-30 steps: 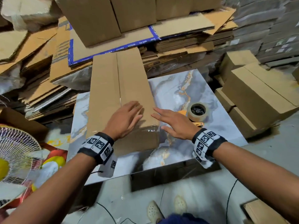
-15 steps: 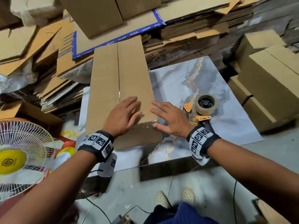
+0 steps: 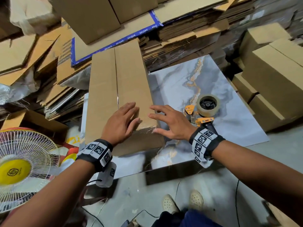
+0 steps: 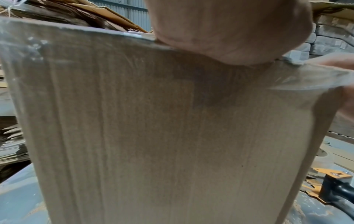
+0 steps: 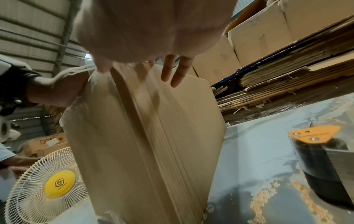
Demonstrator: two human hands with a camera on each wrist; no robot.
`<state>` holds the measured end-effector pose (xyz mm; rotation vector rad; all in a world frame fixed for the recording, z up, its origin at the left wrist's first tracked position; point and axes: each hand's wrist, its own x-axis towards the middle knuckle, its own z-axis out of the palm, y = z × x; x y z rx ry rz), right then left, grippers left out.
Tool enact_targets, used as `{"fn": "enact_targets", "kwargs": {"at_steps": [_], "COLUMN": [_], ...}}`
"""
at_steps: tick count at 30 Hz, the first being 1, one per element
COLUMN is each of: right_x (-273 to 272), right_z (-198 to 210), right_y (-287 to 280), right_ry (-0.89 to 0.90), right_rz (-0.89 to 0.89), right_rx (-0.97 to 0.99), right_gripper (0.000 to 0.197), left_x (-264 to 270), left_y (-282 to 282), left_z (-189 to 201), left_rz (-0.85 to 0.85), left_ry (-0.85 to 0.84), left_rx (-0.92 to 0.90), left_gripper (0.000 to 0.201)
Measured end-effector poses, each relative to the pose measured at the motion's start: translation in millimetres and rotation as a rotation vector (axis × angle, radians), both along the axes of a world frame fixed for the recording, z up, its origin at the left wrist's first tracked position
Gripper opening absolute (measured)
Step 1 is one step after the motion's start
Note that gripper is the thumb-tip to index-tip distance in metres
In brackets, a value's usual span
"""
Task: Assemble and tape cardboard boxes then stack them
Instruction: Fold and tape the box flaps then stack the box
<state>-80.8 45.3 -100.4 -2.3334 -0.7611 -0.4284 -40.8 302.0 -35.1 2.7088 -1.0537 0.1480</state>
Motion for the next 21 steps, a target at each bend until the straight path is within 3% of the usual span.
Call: {"fn": "enact_targets", "kwargs": {"at_steps": [11, 16, 21], "right_x": [-2.5, -4.9, -11.6], "right_z": [-1.7, 4.0, 19.0], "right_y": [5.3, -3.1, 8.5], "right_ry": [-0.005, 0.059, 0.098], "right_rz": [-0.012, 0.036, -0.086], "right_rx": [0.013, -0.032, 0.057], "right_gripper": [0.053, 0.067, 0.058], "left_x": [-1.3, -1.3, -0.1], "left_y": [-1.3, -0.5, -0.2], "left_z": [-0.4, 0.1, 0.6], "left_rz": [0.018, 0.015, 0.000], "left_ry": [0.004, 0.010, 0.006], "left_rx": [0.002, -0.021, -0.033], "left_gripper": [0.056, 0.058, 0.058]}}
